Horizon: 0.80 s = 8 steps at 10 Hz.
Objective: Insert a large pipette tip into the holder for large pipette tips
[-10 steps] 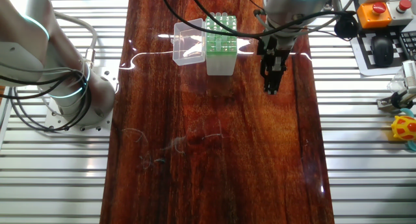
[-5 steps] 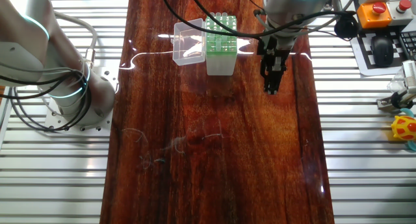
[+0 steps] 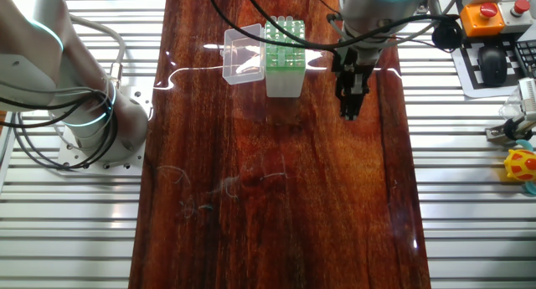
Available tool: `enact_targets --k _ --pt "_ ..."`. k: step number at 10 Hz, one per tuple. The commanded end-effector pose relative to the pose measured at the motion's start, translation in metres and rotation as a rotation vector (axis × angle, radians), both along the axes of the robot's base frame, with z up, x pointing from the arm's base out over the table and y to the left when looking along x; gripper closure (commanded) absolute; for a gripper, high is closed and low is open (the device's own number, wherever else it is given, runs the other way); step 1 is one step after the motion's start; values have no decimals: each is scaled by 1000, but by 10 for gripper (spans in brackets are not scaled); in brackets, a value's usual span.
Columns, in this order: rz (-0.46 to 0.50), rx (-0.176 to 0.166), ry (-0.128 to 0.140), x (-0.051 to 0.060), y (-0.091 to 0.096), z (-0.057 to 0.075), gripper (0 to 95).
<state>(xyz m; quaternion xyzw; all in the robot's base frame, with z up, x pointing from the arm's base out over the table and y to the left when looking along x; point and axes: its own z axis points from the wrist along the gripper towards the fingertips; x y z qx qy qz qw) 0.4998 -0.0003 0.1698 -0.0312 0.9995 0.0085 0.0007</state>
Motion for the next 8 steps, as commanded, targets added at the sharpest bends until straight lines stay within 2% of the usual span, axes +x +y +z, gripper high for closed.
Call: enact_targets --k 1,8 --pt "17 4 2 0 0 0 950" --pt "35 3 2 0 0 0 950"
